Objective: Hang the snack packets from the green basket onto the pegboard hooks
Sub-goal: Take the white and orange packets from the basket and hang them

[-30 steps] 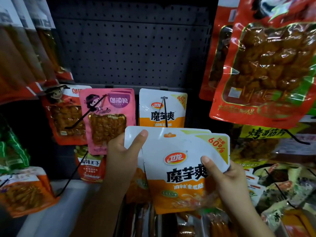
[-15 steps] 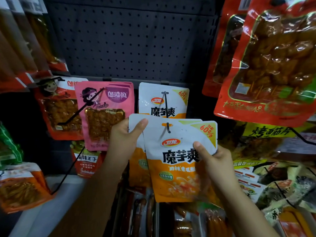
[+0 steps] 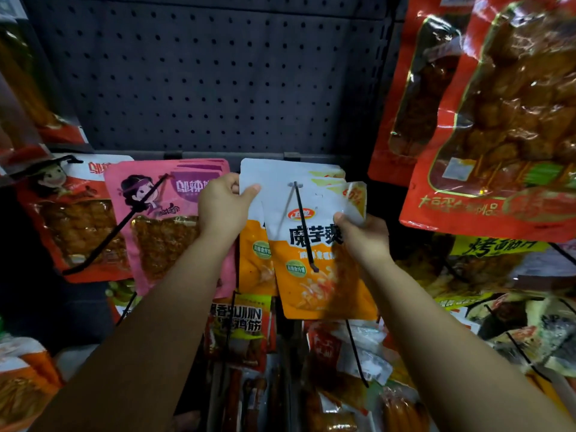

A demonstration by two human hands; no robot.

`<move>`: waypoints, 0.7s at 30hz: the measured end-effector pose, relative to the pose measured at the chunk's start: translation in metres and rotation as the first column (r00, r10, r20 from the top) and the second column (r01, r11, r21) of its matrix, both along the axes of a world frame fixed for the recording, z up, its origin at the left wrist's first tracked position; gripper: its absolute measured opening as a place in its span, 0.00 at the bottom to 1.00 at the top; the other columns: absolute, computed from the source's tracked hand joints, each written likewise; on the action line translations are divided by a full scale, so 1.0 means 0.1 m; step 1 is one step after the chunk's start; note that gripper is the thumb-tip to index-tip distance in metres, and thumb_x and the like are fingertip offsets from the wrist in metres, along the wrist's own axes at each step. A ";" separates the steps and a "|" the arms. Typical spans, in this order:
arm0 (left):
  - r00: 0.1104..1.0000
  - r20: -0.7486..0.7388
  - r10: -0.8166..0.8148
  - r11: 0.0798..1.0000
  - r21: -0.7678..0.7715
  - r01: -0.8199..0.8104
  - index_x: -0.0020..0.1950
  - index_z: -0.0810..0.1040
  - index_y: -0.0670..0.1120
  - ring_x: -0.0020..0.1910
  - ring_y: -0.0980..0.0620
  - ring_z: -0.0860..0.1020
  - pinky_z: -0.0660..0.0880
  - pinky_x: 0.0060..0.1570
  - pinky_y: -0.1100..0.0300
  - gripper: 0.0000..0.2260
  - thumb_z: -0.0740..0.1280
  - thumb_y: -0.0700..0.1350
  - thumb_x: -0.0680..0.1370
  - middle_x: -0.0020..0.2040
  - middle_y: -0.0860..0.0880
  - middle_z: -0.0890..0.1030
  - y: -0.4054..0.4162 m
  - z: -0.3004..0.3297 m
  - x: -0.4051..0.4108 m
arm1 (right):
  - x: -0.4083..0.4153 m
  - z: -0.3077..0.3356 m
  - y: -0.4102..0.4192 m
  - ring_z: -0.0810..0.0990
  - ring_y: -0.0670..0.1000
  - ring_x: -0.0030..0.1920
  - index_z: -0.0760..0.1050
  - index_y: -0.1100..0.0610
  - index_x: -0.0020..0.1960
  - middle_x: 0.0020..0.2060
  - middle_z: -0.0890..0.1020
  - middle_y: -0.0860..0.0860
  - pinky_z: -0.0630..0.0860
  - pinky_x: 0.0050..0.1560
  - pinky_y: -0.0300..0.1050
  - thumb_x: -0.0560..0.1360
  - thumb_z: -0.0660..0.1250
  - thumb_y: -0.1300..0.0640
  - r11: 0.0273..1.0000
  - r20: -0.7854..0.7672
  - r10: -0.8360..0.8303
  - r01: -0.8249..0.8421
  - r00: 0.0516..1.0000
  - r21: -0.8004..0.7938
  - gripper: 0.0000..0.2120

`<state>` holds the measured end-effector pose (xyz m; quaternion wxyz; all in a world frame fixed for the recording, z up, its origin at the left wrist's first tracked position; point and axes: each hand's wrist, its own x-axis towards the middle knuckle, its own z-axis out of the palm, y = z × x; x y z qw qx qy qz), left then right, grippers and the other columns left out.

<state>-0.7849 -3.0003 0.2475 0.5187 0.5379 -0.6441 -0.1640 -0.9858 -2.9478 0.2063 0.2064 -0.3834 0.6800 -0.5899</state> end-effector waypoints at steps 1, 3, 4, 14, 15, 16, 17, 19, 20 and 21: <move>1.000 0.019 0.021 1.000 0.000 -0.021 0.30 0.65 0.46 0.26 0.53 0.63 0.56 0.27 0.61 0.18 0.69 0.48 0.75 0.26 0.52 0.65 -0.05 0.02 -0.02 | -0.01 0.01 -0.07 0.82 0.57 0.48 0.81 0.61 0.51 0.45 0.84 0.56 0.72 0.43 0.43 0.73 0.71 0.54 1.000 -0.008 -0.010 0.010 1.000 0.013 0.12; 0.998 0.033 0.060 0.998 -0.005 -0.060 0.29 0.65 0.47 0.26 0.54 0.63 0.54 0.27 0.61 0.19 0.69 0.49 0.75 0.26 0.53 0.66 -0.14 0.03 -0.06 | -0.02 0.02 -0.19 0.83 0.58 0.51 0.81 0.60 0.52 0.49 0.85 0.58 0.74 0.46 0.44 0.73 0.70 0.53 0.999 -0.015 -0.022 0.023 1.000 0.042 0.12; 0.996 0.038 0.078 0.997 -0.010 -0.078 0.28 0.63 0.49 0.25 0.56 0.63 0.54 0.27 0.62 0.20 0.69 0.48 0.74 0.25 0.54 0.65 -0.17 0.03 -0.08 | -0.03 0.02 -0.23 0.83 0.57 0.51 0.81 0.60 0.52 0.49 0.85 0.58 0.75 0.47 0.45 0.73 0.70 0.53 0.998 -0.018 -0.027 0.028 0.999 0.055 0.12; 0.997 -0.077 0.008 1.000 -0.022 -0.010 0.58 0.75 0.43 0.45 0.51 0.78 0.74 0.43 0.59 0.15 0.70 0.47 0.75 0.53 0.47 0.82 -0.08 -0.04 -0.10 | 0.01 0.00 0.17 0.81 0.52 0.43 0.78 0.56 0.52 0.41 0.82 0.51 0.73 0.43 0.42 0.73 0.69 0.59 0.995 0.085 0.015 -0.007 0.996 -0.096 0.08; 0.991 -0.126 -0.034 0.999 -0.032 0.030 0.63 0.72 0.43 0.49 0.53 0.77 0.75 0.47 0.58 0.19 0.70 0.46 0.75 0.57 0.47 0.80 -0.01 -0.06 -0.10 | 0.00 0.00 0.28 0.82 0.52 0.43 0.77 0.55 0.51 0.42 0.83 0.51 0.75 0.45 0.43 0.73 0.70 0.60 0.993 0.128 0.040 -0.025 0.991 -0.115 0.07; 0.984 -0.166 -0.070 0.997 -0.046 0.064 0.67 0.69 0.44 0.53 0.54 0.76 0.75 0.52 0.57 0.22 0.70 0.46 0.75 0.61 0.48 0.77 0.08 -0.09 -0.11 | 0.00 -0.01 0.39 0.82 0.51 0.44 0.77 0.55 0.51 0.44 0.84 0.51 0.76 0.46 0.43 0.73 0.70 0.60 0.991 0.162 0.065 -0.045 0.985 -0.129 0.07; 0.976 -0.194 -0.096 0.995 -0.051 0.087 0.69 0.66 0.45 0.58 0.54 0.74 0.73 0.57 0.56 0.25 0.69 0.47 0.75 0.65 0.48 0.74 0.18 -0.13 -0.11 | 0.00 -0.01 0.49 0.83 0.51 0.45 0.78 0.55 0.52 0.45 0.84 0.52 0.77 0.48 0.44 0.73 0.70 0.59 0.989 0.185 0.087 -0.062 0.979 -0.134 0.08; 0.964 -0.236 -0.126 0.992 -0.040 0.120 0.72 0.61 0.47 0.66 0.54 0.69 0.69 0.64 0.55 0.27 0.68 0.49 0.76 0.69 0.49 0.68 0.39 -0.24 -0.12 | 0.01 -0.03 0.70 0.84 0.51 0.46 0.79 0.56 0.53 0.46 0.86 0.52 0.79 0.49 0.47 0.74 0.70 0.58 0.988 0.236 0.129 -0.103 0.963 -0.119 0.09; 0.955 -0.260 -0.144 0.990 -0.024 0.142 0.73 0.61 0.48 0.68 0.55 0.67 0.68 0.65 0.56 0.27 0.67 0.50 0.76 0.70 0.50 0.67 0.50 -0.28 -0.13 | 0.03 -0.03 0.79 0.85 0.52 0.45 0.79 0.56 0.53 0.45 0.86 0.52 0.80 0.47 0.48 0.74 0.70 0.58 0.984 0.282 0.163 -0.133 0.945 -0.122 0.08; 0.942 -0.289 -0.171 0.984 0.002 0.179 0.73 0.61 0.49 0.67 0.57 0.67 0.67 0.64 0.60 0.27 0.66 0.50 0.77 0.69 0.52 0.67 0.61 -0.32 -0.13 | 0.06 -0.03 0.89 0.85 0.53 0.44 0.79 0.55 0.52 0.44 0.86 0.52 0.81 0.44 0.48 0.74 0.70 0.58 0.975 0.346 0.210 -0.171 0.914 -0.141 0.08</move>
